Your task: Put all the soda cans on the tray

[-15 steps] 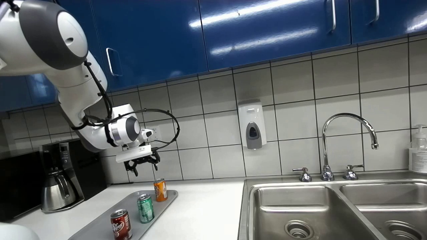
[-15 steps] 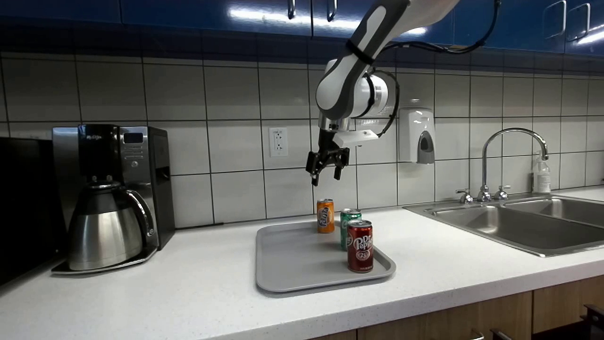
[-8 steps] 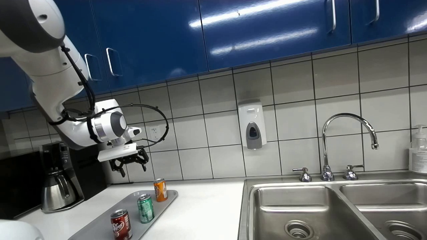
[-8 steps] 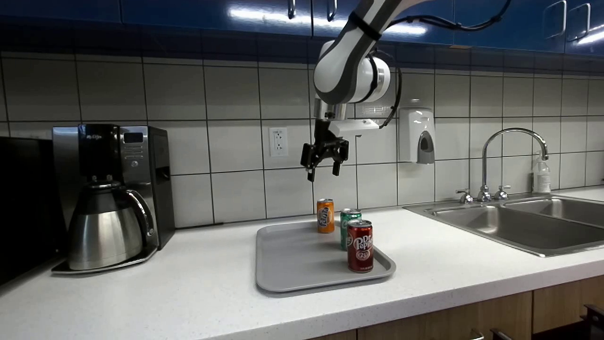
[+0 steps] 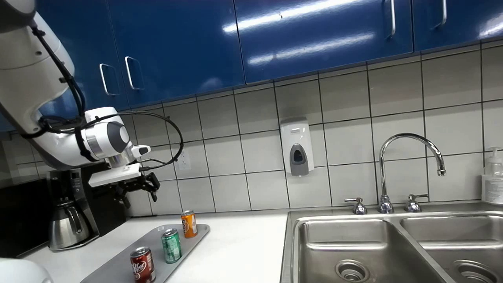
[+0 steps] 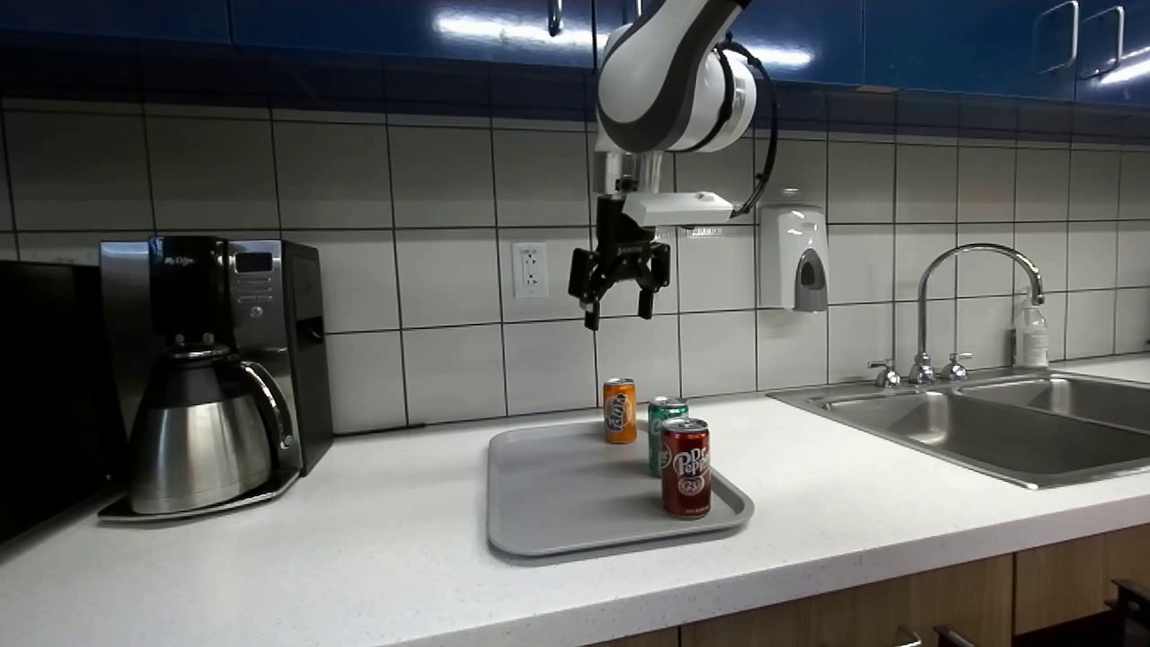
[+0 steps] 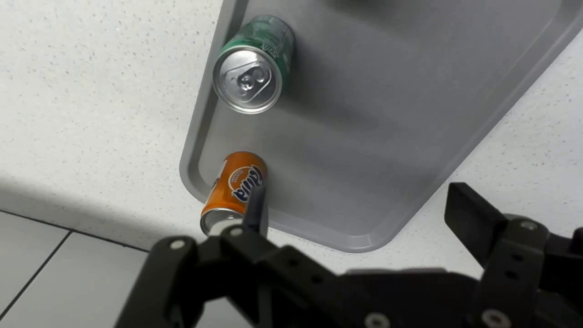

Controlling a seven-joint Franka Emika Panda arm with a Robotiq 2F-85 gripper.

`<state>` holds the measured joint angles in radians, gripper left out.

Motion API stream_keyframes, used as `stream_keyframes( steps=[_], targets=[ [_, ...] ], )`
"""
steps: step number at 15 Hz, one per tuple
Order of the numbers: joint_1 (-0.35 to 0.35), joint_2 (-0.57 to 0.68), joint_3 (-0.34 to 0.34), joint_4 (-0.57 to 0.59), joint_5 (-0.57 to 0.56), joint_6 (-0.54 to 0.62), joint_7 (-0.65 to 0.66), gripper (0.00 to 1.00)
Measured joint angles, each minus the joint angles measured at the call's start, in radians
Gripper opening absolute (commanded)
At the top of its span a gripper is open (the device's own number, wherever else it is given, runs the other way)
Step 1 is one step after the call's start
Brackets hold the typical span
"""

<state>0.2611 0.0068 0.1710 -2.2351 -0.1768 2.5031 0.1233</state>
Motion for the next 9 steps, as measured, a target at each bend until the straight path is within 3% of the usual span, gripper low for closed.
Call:
stream_keyframes(
  steps=[3, 9],
  targets=[
    [0.001, -0.064, 0.027, -0.030, 0.000, -0.044, 0.041, 1.00],
    [-0.002, -0.046, 0.027, -0.030, 0.000, -0.040, 0.041, 1.00]
  ],
)
